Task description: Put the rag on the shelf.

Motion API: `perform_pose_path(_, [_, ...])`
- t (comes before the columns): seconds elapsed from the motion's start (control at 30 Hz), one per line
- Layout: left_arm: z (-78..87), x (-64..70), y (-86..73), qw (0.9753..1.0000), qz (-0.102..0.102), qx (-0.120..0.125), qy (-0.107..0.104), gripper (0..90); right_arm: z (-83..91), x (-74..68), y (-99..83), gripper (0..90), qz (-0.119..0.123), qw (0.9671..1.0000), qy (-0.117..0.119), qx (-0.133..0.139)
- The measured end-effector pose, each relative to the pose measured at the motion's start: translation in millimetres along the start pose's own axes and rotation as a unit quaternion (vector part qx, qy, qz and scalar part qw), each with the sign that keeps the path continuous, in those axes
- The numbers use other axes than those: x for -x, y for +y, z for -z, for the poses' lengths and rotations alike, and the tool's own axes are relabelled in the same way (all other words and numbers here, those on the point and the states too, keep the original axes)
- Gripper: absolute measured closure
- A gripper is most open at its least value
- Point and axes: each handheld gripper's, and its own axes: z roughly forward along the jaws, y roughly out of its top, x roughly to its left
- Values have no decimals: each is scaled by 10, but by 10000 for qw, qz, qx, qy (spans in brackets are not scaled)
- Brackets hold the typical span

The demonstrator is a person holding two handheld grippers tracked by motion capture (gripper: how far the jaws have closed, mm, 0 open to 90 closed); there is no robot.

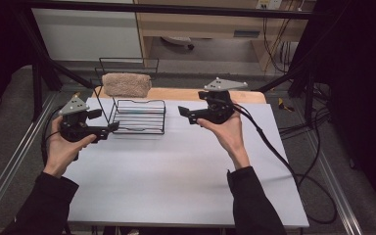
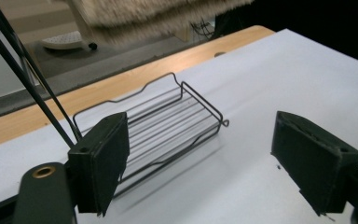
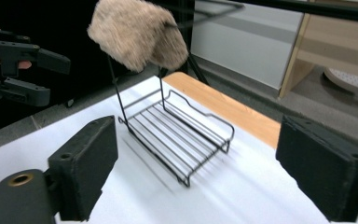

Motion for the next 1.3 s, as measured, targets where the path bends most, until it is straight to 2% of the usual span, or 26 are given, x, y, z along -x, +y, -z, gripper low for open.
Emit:
perform_pose_path(0.37, [-168, 159, -387, 9994, 140, -150, -262, 104, 317, 267, -640, 66, -346, 9993, -17, -155])
perform_pose_path(0.5, [-219, 234, -511, 9993, 94, -224, -269, 73, 395, 361, -910, 51, -451, 9986, -44, -269])
perform_pose_path(0.67, [-291, 327, -704, 9987, 120, -324, -378, 61, 476, 437, -1234, 44, -572, 9974, -77, -442])
perform_pose_path(0.77, [-317, 365, -820, 9983, 122, -393, -419, 62, 531, 454, -1423, 39, -561, 9972, -65, -497])
perform_pose_path(0.87, [-341, 404, -926, 9978, 39, -504, -431, 62, 582, 475, -1580, 27, -568, 9965, -52, -610])
perform_pose_path(1.0, [-353, 408, -1052, 9972, 60, -564, -490, 62, 664, 522, -1798, 22, -650, 9951, -60, -738])
perform_pose_path(1.3, [-374, 399, -1205, 9966, 84, -578, -579, 62, 806, 601, -2223, 14, -831, 9910, -56, -1048])
